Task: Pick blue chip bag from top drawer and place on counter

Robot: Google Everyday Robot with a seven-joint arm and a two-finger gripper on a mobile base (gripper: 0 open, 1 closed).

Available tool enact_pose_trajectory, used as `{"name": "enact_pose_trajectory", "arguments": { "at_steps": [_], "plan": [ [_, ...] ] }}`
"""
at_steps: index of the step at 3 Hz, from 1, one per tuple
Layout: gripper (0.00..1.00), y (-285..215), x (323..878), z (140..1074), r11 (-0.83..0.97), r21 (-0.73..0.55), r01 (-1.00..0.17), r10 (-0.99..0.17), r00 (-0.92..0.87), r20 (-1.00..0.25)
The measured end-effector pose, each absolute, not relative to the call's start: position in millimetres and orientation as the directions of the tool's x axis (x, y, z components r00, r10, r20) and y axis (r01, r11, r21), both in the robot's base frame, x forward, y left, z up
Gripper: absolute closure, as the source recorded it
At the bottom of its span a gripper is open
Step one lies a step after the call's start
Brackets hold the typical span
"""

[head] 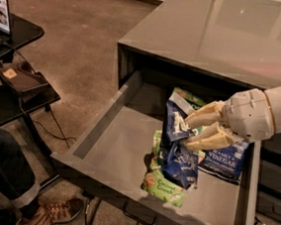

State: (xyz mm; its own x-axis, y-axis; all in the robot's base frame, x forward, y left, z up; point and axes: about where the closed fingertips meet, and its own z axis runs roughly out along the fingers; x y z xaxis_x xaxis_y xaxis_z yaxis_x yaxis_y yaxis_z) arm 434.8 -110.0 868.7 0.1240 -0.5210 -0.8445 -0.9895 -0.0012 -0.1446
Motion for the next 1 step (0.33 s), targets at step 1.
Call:
{"name": "enact_pose_trajectory", "arguments": {
  "at_steps": [1],
  "plan": [
    [1.0, -109.0, 434.3, 869.0, -0.005, -0.146, -0.989, -0.52, 0.127, -0.845]
  ]
}}
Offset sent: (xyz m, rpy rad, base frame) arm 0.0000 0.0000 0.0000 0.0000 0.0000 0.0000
